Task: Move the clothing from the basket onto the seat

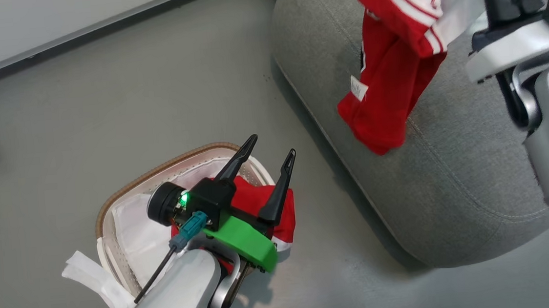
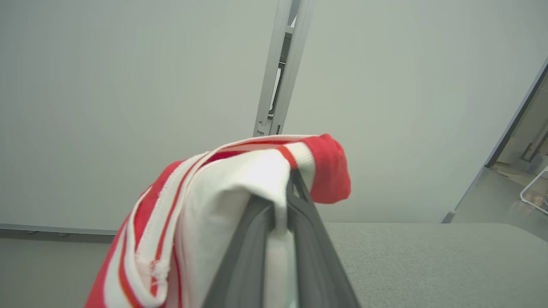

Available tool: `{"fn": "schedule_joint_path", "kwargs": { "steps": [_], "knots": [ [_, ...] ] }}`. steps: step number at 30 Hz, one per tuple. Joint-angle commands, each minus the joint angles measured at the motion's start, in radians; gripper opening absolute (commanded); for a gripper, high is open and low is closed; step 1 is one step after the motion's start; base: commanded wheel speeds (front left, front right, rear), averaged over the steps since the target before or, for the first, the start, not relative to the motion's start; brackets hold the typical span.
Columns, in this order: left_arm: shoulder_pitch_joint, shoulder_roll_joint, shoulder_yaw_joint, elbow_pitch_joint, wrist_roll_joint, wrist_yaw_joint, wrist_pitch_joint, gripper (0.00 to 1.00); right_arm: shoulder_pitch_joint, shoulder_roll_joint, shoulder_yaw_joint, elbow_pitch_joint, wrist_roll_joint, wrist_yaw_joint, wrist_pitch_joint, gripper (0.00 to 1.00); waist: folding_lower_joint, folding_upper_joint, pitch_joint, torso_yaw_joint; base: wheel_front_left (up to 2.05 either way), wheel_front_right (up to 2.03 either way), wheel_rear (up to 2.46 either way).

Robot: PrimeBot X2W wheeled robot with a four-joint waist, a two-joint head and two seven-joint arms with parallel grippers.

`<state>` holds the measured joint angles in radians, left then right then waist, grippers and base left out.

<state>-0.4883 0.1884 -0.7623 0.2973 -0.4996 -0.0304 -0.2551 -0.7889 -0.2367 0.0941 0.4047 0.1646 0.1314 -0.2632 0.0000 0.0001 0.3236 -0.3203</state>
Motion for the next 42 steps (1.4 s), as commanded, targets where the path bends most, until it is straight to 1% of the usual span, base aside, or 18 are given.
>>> {"fn": "schedule_joint_path", "kwargs": {
  "steps": [1, 5, 7, 14, 18, 21, 25, 30, 35, 36, 38, 39, 40, 42],
  "knots": [
    [-0.020, 0.007, -0.003, -0.004, 0.006, 0.000, 0.004, 1.00, -0.044, -0.022, -0.011, 0.012, -0.009, -0.001, -0.002, 0.00, 0.0000, -0.0001, 0.059, 0.062, 0.00, 0.00, 0.00],
    [-0.036, 0.011, -0.012, -0.013, 0.021, -0.001, 0.005, 1.00, -0.171, -0.083, -0.022, 0.071, -0.021, -0.001, -0.002, 0.00, 0.0000, -0.0001, 0.096, 0.108, 0.00, 0.00, 0.00],
    [-0.044, 0.010, -0.016, -0.019, 0.027, 0.001, 0.007, 1.00, -0.232, -0.124, -0.035, 0.105, -0.027, -0.001, -0.001, 0.00, 0.0000, -0.0001, 0.115, 0.132, 0.00, 0.00, 0.00],
    [-0.068, 0.019, -0.026, -0.047, 0.048, 0.010, 0.013, 1.00, -0.399, -0.256, -0.117, 0.186, -0.050, -0.001, 0.021, 0.00, 0.0000, -0.0001, 0.183, 0.200, 0.00, 0.00, 0.00],
    [-0.078, 0.029, -0.027, -0.066, 0.055, 0.016, 0.019, 1.00, -0.426, -0.302, -0.171, 0.232, -0.068, -0.001, 0.038, 0.00, 0.0000, -0.0001, 0.227, 0.219, 0.00, 0.00, 0.00],
    [-0.090, 0.031, -0.032, -0.079, 0.058, 0.017, 0.024, 1.00, -0.400, -0.337, -0.198, 0.278, -0.118, -0.001, 0.045, 0.00, 0.0000, -0.0001, 0.256, 0.232, 0.00, 0.00, 0.00],
    [-0.108, 0.034, -0.035, -0.096, 0.067, 0.020, 0.032, 1.00, -0.340, -0.339, -0.273, 0.365, -0.157, -0.001, 0.034, 0.00, 0.0000, -0.0001, 0.292, 0.241, 0.00, 0.00, 0.00],
    [-0.117, 0.041, -0.033, -0.106, 0.068, 0.026, 0.040, 1.00, -0.264, -0.293, -0.341, 0.455, -0.230, -0.001, 0.022, 0.00, 0.0000, -0.0001, 0.315, 0.230, 0.00, 0.00, 0.00],
    [-0.118, 0.047, -0.036, -0.109, 0.065, 0.029, 0.045, 1.00, -0.219, -0.244, -0.405, 0.499, -0.278, -0.001, 0.006, 0.00, 0.0000, -0.0001, 0.317, 0.214, 0.00, 0.00, 0.00],
    [-0.118, 0.049, -0.035, -0.109, 0.064, 0.030, 0.046, 1.00, -0.214, -0.232, -0.416, 0.500, -0.290, -0.001, 0.005, 0.15, 0.0000, -0.0001, 0.317, 0.208, 0.00, 0.00, 0.00],
    [-0.116, 0.054, -0.032, -0.109, 0.061, 0.033, 0.047, 1.00, -0.206, -0.210, -0.437, 0.499, -0.308, -0.001, 0.001, 0.49, 0.0000, -0.0001, 0.313, 0.199, 0.00, 0.00, 0.00],
    [-0.115, 0.055, -0.033, -0.109, 0.060, 0.034, 0.047, 1.00, -0.204, -0.202, -0.448, 0.497, -0.312, -0.001, -0.001, 0.91, 0.0000, -0.0001, 0.311, 0.196, 0.00, 0.00, 0.00],
    [-0.113, 0.056, -0.032, -0.107, 0.058, 0.037, 0.047, 1.00, -0.199, -0.188, -0.457, 0.495, -0.318, -0.001, -0.002, 1.00, 0.0000, -0.0001, 0.308, 0.191, 0.00, 0.00, 0.00],
    [-0.110, 0.060, -0.031, -0.105, 0.058, 0.040, 0.044, 1.00, -0.190, -0.168, -0.468, 0.489, -0.329, -0.001, -0.001, 1.00, 0.0000, -0.0001, 0.298, 0.183, 0.00, 0.00, 0.00]
  ]
}}
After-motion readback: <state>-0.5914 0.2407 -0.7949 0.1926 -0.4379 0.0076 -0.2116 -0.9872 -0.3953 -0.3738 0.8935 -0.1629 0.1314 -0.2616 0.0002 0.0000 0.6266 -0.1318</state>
